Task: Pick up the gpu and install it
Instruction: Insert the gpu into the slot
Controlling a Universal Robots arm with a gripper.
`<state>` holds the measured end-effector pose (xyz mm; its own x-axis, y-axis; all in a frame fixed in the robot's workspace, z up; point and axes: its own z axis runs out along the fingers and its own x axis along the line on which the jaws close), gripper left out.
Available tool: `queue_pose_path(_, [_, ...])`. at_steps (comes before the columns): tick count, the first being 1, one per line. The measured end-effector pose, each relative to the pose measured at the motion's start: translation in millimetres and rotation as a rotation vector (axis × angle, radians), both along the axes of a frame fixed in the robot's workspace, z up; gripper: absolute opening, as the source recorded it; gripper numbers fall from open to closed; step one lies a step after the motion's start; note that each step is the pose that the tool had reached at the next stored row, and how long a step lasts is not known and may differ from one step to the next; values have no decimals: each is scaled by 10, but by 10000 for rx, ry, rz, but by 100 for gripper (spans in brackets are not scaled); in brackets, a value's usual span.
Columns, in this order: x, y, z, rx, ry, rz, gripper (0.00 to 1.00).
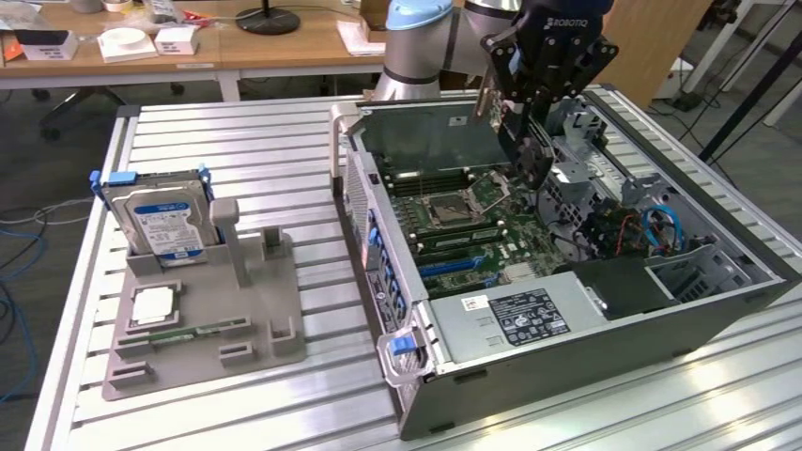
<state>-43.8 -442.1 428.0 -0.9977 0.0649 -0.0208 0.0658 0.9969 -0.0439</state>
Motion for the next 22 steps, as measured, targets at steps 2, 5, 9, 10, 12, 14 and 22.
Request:
queue_pose_path(2, [0, 0, 0, 0, 0, 0, 26])
queue_pose_path(5, [0, 1, 0, 1, 0, 374, 26])
queue_pose_path(9, [0, 0, 0, 1, 0, 1094, 26])
queue_pose_path(10, [0, 0, 0, 0, 0, 1279, 26])
queue_pose_path(12, [0, 0, 0, 0, 0, 1649, 26])
queue_pose_path(14, [0, 0, 0, 0, 0, 2010, 26])
queue_pose_path(22, [0, 0, 0, 0, 1, 3464, 26])
